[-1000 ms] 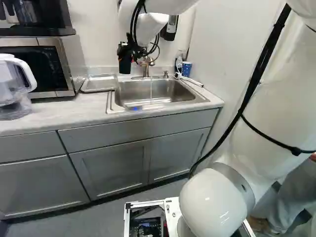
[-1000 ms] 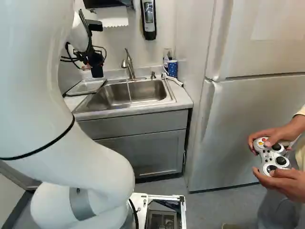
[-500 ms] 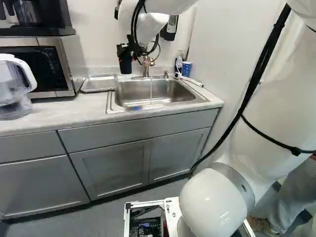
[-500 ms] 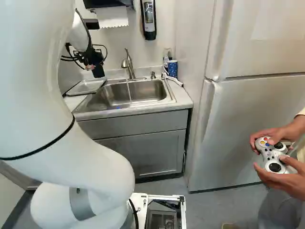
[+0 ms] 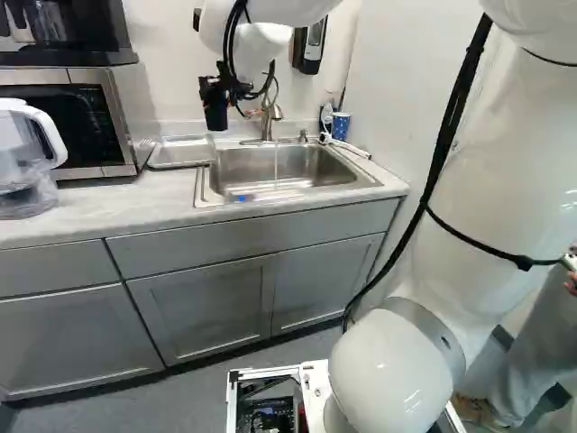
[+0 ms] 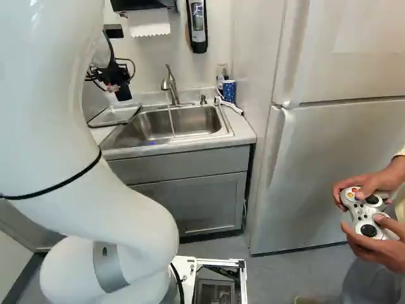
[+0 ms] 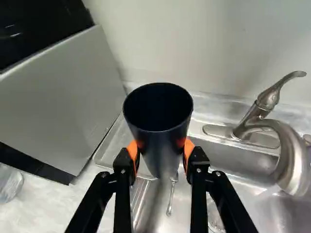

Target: Rinse the cup and place it in the tray

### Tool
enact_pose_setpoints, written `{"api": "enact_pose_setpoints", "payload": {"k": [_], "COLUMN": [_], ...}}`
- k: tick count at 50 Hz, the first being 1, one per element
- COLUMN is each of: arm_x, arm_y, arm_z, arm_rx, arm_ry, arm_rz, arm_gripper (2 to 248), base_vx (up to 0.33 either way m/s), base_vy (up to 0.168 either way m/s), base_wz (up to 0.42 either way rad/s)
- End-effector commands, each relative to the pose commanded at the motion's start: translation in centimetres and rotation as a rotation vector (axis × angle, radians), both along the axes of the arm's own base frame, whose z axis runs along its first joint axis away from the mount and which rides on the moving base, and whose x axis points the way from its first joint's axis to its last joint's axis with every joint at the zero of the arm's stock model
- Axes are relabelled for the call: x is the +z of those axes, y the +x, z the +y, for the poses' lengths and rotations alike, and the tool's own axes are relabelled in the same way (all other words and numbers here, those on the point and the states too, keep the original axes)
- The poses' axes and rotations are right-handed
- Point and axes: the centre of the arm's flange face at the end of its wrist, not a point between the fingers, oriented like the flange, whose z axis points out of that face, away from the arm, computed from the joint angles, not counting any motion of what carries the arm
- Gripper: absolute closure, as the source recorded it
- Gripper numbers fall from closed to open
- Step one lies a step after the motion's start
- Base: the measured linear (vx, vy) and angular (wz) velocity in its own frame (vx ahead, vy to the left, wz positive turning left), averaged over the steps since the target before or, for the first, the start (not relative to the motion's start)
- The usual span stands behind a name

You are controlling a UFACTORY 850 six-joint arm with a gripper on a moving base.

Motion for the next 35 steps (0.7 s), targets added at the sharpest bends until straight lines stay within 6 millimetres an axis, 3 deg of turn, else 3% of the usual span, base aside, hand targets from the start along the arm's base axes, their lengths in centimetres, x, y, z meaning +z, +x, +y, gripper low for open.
{"api": "enact_pose_setpoints", "payload": {"k": [35], "arm_x": [-2.8], "arm_y": [4.3], "arm_z": [6.6], "arm_rx": [0.039], "arm_ry": [0.023], "arm_rz": [-0.069], "arm_gripper": [139], "base_vx": [0.000], "base_vy": [0.000], "base_wz": [0.000]}}
